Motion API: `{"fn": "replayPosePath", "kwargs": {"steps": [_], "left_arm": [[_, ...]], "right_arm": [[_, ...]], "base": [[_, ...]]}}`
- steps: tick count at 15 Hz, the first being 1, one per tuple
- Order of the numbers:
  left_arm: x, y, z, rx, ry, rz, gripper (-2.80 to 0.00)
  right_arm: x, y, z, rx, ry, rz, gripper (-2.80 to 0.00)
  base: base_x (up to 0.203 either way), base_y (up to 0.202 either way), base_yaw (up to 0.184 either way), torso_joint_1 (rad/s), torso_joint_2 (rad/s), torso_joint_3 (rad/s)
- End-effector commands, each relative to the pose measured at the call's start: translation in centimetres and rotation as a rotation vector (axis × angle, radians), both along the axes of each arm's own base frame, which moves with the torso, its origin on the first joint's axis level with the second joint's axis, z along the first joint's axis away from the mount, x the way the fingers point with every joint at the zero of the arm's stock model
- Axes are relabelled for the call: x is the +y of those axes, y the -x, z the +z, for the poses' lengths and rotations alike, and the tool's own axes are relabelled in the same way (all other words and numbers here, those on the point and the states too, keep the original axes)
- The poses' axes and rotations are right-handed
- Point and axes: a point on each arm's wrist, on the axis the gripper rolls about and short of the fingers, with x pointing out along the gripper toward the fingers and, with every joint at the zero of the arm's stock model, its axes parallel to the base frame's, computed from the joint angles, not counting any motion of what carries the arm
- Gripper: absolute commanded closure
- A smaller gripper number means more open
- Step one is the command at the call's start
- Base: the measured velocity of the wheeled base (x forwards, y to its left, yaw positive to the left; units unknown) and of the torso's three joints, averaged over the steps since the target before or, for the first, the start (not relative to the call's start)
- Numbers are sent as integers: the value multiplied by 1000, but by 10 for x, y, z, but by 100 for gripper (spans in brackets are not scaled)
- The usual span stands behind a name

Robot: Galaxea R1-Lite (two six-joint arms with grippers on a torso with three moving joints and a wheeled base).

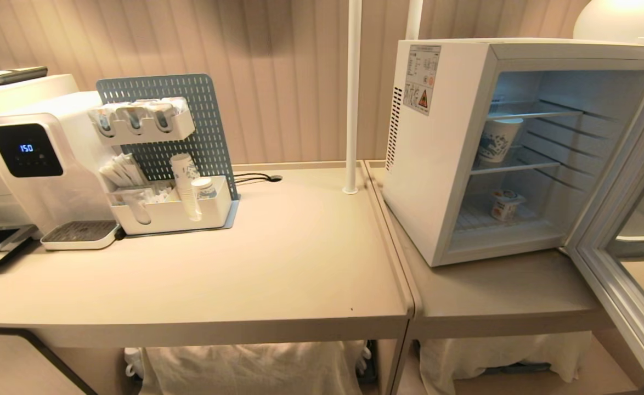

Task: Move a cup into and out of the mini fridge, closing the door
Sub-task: Place the yoghurt on the table

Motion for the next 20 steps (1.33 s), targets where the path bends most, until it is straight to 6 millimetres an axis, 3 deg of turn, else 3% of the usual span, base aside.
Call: {"fn": "replayPosePath", "kwargs": {"steps": [1,6,12,20], "left_arm": [[0,0,0,1,0,0,0],[0,0,0,1,0,2,0],[0,0,0,1,0,2,0],[0,0,0,1,0,0,0]], "right_arm": [[0,0,0,3,-1,1,0],[0,0,0,5,-1,1,0],[0,0,0,3,-2,1,0],[0,0,0,3,-2,1,0]], "base": [[0,0,0,0,0,0],[-159,0,0,1,3,2],[-1,0,6,1,-1,0],[0,180,0,0,2,5]]}}
